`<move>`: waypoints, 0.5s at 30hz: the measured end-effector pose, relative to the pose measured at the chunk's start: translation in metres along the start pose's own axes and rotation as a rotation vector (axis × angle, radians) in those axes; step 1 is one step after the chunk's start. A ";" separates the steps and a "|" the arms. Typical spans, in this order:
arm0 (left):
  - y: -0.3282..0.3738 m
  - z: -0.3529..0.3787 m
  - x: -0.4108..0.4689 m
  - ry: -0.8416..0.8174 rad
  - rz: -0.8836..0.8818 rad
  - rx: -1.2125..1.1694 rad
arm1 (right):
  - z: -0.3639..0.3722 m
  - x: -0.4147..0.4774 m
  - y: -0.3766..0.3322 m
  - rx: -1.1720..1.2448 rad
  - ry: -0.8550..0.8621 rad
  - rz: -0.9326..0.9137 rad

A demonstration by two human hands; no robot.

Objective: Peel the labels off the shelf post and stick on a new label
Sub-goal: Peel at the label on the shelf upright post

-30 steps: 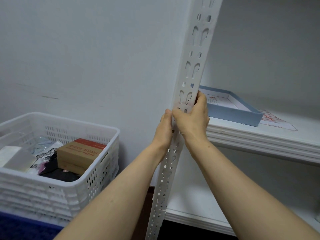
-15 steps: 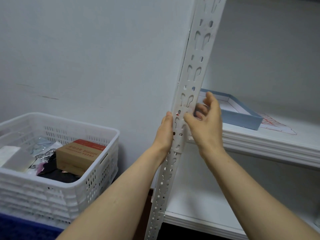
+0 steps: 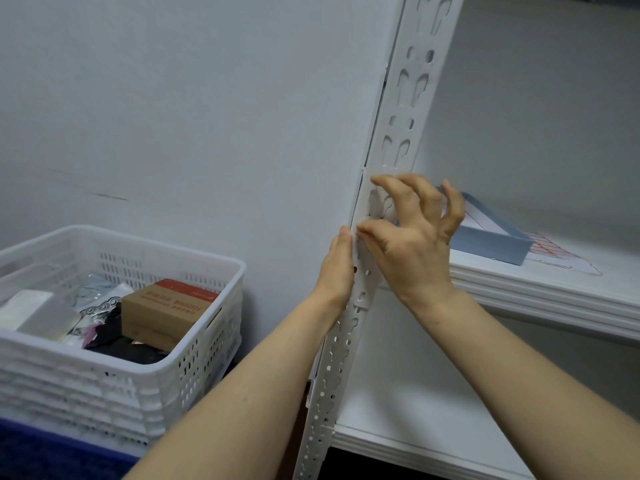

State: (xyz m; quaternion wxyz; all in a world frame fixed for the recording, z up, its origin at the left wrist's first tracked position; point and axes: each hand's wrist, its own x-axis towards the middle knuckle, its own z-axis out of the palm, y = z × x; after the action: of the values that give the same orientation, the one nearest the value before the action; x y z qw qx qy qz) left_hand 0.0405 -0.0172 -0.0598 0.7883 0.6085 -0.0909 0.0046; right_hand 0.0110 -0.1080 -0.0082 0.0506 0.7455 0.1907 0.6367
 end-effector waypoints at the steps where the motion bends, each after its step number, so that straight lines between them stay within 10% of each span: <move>1: 0.000 0.000 0.000 0.000 -0.003 0.006 | 0.000 0.001 0.000 -0.035 0.007 -0.040; 15: 0.007 0.002 -0.008 0.024 0.019 0.061 | 0.013 0.021 0.024 -0.262 0.062 -0.695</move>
State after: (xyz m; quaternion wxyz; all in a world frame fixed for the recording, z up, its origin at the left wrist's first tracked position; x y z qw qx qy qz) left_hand 0.0319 -0.0168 -0.0535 0.7703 0.6313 -0.0868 0.0223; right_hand 0.0317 -0.1204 0.0168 0.3528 0.6039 0.3508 0.6227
